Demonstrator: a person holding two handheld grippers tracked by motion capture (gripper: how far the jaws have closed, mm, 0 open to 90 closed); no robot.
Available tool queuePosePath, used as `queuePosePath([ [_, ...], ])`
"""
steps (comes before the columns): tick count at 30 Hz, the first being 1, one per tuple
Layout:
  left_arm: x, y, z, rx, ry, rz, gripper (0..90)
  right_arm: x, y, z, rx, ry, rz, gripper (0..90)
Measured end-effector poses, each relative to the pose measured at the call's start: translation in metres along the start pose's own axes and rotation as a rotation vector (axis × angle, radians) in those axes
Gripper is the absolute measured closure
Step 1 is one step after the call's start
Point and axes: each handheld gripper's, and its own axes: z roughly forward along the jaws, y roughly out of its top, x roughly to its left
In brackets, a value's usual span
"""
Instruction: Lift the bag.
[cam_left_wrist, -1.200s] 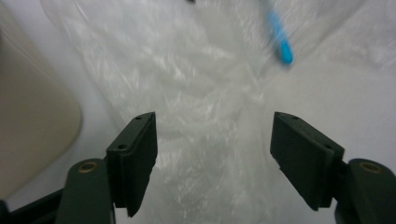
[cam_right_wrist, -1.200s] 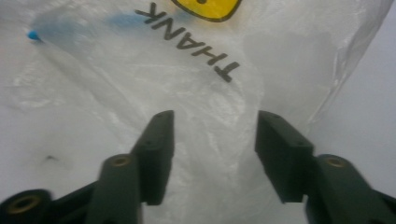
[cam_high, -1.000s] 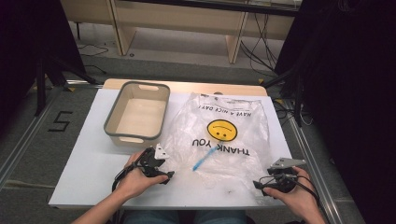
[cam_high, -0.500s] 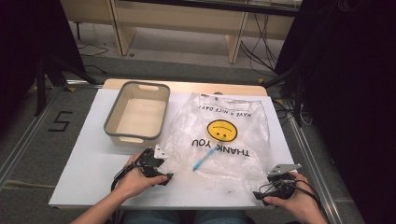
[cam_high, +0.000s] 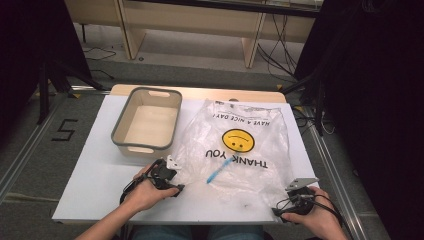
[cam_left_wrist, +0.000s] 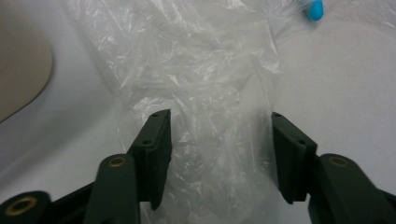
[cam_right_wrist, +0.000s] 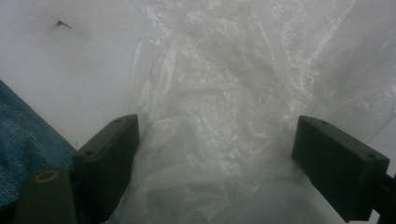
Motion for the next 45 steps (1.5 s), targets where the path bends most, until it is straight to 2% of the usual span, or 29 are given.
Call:
queuePosePath([
  [3, 0.0, 0.002, 0.0, 0.013, -0.003, 0.0, 54.9, 0.0, 0.001, 0.0, 0.003, -0.01, -0.007, 22.9],
  [7, 0.0, 0.005, 0.0, 0.023, -0.009, -0.007, 63.7, -0.002, 0.002, -0.002, -0.01, -0.001, -0.024, 37.8],
  [10, 0.002, 0.005, 0.0, 0.016, -0.017, -0.018, 74.4, -0.006, 0.001, -0.004, -0.023, -0.008, -0.007, 51.6],
  [15, 0.005, 0.004, 0.001, 0.0, -0.039, -0.012, 85.9, -0.011, 0.001, -0.005, -0.033, -0.019, 0.005, 65.6],
  [20, 0.004, 0.004, 0.001, -0.004, -0.038, 0.019, 88.9, -0.011, 0.002, -0.004, -0.031, -0.022, 0.015, 77.4],
  [27, 0.004, 0.003, 0.001, -0.024, -0.039, 0.053, 89.2, -0.012, 0.004, -0.004, -0.032, -0.02, 0.028, 87.8],
  [31, 0.003, 0.002, 0.001, -0.07, -0.031, 0.083, 89.2, -0.014, 0.004, -0.004, -0.049, -0.015, 0.03, 89.3],
  [35, 0.002, 0.003, -0.002, -0.141, -0.008, 0.109, 89.2, -0.015, 0.003, -0.004, -0.062, -0.004, 0.051, 89.6],
  [39, 0.001, 0.003, -0.005, -0.207, 0.007, 0.122, 89.2, -0.015, 0.002, -0.005, -0.065, -0.003, 0.059, 89.7],
  [45, 0.0, 0.005, -0.011, -0.3, 0.021, 0.148, 89.2, -0.016, 0.003, -0.007, -0.103, -0.002, 0.068, 89.8],
])
